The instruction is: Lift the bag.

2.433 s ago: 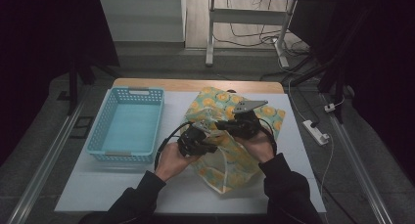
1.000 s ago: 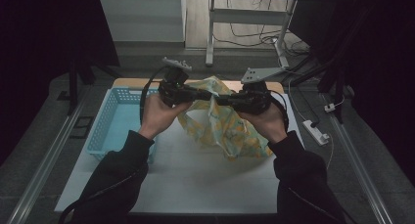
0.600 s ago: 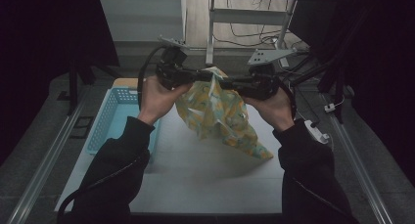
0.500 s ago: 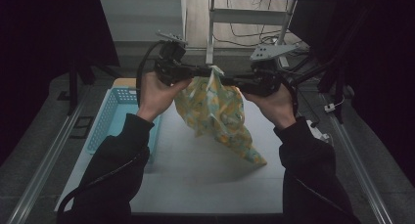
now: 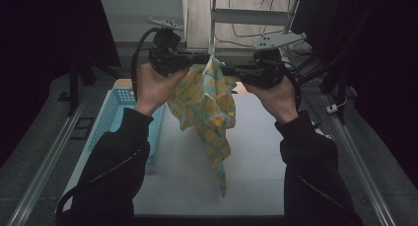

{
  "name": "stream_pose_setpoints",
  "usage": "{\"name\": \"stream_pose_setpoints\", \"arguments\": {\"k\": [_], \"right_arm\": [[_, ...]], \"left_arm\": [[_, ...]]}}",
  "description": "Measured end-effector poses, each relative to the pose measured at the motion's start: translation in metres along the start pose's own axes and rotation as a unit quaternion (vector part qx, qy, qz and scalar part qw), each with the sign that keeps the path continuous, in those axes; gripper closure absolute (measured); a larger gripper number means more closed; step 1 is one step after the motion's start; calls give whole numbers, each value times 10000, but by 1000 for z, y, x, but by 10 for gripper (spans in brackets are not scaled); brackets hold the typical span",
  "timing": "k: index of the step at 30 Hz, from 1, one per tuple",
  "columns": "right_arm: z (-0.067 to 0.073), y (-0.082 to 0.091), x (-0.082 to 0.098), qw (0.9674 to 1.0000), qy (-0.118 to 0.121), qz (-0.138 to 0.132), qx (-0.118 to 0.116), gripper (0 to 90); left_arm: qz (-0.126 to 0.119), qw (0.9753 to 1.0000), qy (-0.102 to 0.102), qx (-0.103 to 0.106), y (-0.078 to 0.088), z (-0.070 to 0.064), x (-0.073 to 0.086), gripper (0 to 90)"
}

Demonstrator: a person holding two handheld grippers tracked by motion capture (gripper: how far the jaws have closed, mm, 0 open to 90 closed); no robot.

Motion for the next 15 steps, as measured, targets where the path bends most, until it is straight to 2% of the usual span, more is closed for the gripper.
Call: {"name": "stream_pose_setpoints", "arguments": {"k": [5,9,15], "right_arm": [[-4,-4,10,10000,-73,47,24,900],[-10,-7,21,9997,-118,194,122,899],[-15,-16,43,9984,-210,485,203,898]], "left_arm": [[99,9999,-64,12,-11,2,6,896],[270,9993,-253,-102,-26,3,13,892],[501,9984,-249,-114,-48,10,28,887]]}}
Point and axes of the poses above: each handheld gripper's, and its own axes: y roughly backward along the jaws, x roughly out of its underside, z roughly to its left, the point moved 4 cm from there along -y, roughly forward along the jaws, and after that the axes turned 4 degrees about y, right-handed, at the moved point
